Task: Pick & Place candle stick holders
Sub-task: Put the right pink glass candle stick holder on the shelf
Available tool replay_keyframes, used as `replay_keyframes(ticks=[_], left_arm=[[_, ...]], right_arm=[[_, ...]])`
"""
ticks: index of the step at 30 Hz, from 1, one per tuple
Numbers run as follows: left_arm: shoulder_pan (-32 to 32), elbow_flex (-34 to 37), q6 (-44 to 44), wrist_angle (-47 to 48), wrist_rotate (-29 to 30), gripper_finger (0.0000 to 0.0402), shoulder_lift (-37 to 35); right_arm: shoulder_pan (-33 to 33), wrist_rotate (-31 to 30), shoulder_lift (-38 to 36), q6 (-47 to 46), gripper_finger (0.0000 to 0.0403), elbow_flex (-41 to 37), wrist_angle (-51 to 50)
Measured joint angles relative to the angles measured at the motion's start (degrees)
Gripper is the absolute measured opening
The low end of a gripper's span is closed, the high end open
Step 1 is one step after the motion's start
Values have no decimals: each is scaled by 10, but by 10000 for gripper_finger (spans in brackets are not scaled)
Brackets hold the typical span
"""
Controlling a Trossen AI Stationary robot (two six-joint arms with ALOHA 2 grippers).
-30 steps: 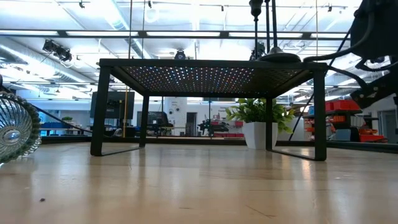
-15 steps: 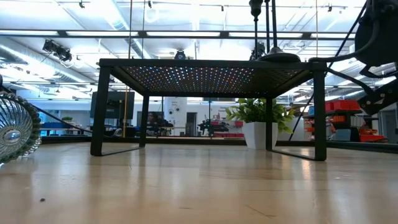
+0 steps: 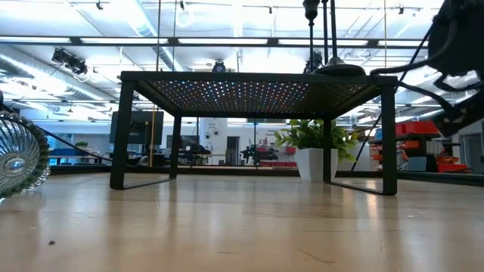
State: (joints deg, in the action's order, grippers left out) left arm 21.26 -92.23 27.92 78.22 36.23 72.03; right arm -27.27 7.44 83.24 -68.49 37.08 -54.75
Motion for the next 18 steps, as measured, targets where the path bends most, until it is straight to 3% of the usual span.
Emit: replay_keyframes(ticks=[11, 18], left_arm=[[0, 0, 0, 0, 1, 193, 0], [0, 0, 0, 1, 0, 193, 0]], right_arm=[[-17, -27, -15, 13, 118, 82, -78], [-57, -71, -62, -43, 118, 121, -135]])
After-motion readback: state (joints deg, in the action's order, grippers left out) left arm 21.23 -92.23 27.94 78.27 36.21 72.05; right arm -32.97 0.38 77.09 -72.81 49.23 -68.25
